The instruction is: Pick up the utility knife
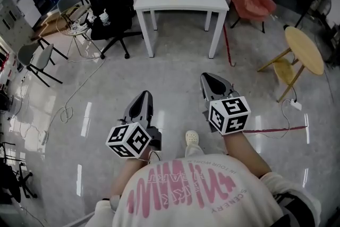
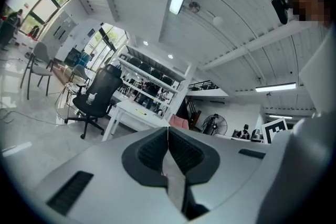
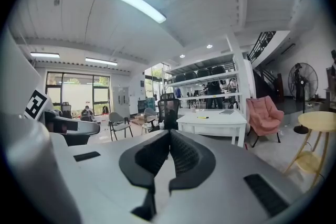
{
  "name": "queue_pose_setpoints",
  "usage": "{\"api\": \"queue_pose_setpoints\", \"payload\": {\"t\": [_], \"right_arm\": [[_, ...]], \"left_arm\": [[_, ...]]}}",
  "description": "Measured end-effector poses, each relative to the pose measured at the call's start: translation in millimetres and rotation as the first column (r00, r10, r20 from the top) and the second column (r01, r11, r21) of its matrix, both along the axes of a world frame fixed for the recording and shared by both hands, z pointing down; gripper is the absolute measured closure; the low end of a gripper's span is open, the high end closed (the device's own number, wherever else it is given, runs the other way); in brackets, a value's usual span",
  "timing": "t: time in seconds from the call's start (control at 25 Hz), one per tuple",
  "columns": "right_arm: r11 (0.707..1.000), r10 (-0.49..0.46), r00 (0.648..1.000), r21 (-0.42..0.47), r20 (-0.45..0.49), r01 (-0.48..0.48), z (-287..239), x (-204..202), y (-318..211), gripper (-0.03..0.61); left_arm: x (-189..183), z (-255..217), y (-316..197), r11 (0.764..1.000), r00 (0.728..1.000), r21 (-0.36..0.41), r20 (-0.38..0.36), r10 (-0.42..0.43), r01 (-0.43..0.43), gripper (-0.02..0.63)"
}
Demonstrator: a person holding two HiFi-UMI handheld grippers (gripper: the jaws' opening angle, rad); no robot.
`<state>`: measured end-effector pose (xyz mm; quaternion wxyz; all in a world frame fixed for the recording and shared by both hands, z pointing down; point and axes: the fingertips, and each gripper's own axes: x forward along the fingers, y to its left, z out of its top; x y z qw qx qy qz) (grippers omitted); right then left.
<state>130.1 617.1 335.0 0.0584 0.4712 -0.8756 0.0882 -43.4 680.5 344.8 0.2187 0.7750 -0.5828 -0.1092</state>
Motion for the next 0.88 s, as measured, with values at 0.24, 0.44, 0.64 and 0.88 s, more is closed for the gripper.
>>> {"api": "queue_pose_setpoints", "payload": {"t": [0.24, 0.44, 0.64, 0.88], "right_arm": [[1.0, -0.015, 1.0, 0.026, 0.012, 0.015, -22.2, 9.1, -102.7, 0.563], [0.997, -0.045, 0.999, 0.067, 0.013, 0.044, -44.9, 12.1, -186.6, 0.563], [0.992, -0.068, 0.998, 0.112, 0.015, 0.066, -70.1, 18.4, -258.7, 0.563], [0.984, -0.072, 0.997, 0.162, 0.02, 0.068, -83.3, 42.2, -327.0, 0.563]], "left_arm": [[10.5, -27.2, -95.4, 0.999, 1.0, 0.044, 0.024, -0.012, 0.011, 0.589], [15.3, -50.4, -176.1, 0.995, 0.999, 0.09, 0.025, -0.041, 0.039, 0.589], [24.4, -72.2, -250.3, 0.99, 0.998, 0.131, 0.029, -0.053, 0.048, 0.589], [43.8, -79.2, -323.7, 0.984, 0.998, 0.17, 0.03, -0.064, 0.058, 0.589]]}}
